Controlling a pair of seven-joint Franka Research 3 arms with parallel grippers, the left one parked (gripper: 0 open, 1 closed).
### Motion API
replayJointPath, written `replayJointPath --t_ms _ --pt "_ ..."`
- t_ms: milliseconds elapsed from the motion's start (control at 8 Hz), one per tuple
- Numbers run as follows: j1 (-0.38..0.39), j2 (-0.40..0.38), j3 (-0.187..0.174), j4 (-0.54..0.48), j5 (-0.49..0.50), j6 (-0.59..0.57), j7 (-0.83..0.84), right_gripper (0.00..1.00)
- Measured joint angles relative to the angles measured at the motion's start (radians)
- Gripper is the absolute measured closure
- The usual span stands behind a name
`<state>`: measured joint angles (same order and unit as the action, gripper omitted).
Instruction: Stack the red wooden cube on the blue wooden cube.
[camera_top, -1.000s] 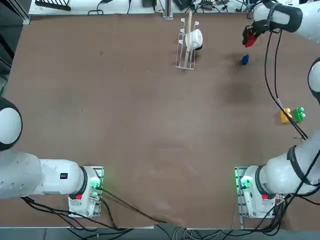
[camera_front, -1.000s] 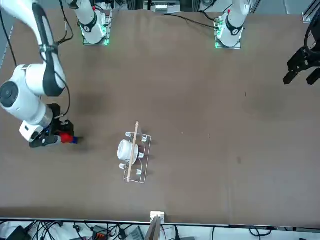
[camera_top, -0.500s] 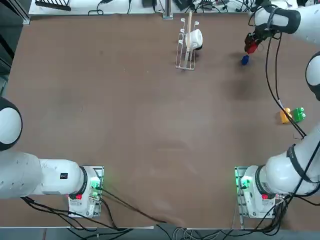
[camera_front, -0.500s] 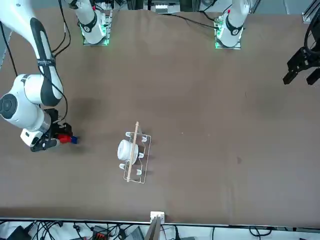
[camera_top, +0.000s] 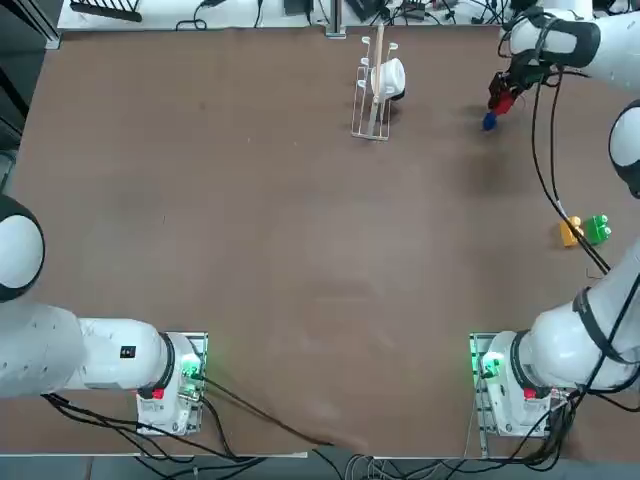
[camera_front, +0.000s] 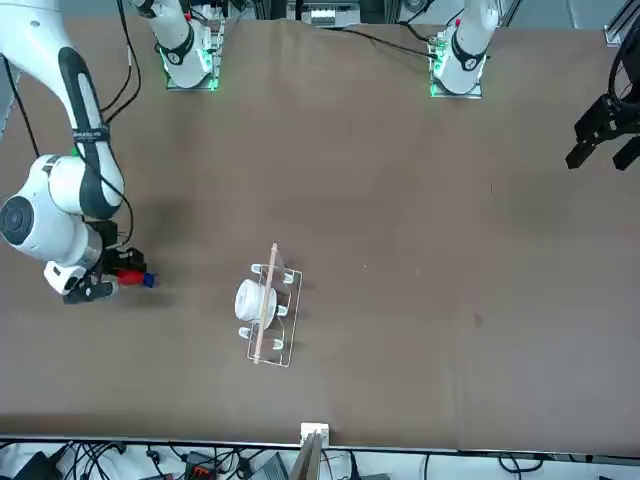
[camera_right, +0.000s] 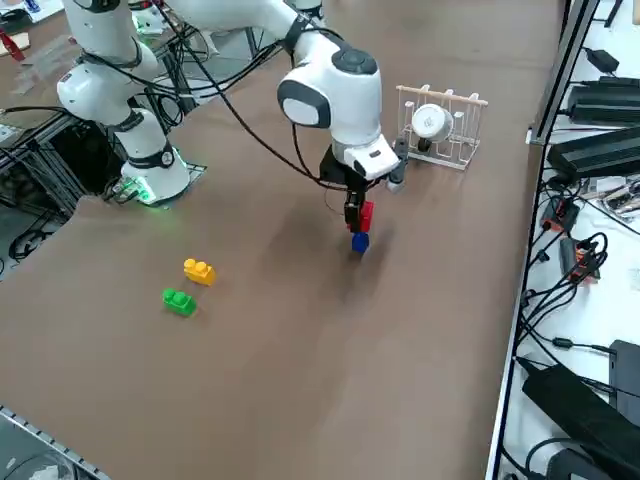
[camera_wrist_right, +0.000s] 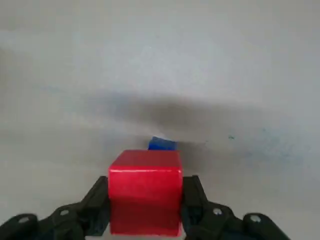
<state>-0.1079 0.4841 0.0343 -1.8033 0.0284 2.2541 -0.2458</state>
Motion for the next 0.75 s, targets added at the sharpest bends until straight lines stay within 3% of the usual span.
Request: replayJointPath --t_ms 750 --pt "-0.008 0.026 0.0 0.001 0.019 0.021 0.011 0.3"
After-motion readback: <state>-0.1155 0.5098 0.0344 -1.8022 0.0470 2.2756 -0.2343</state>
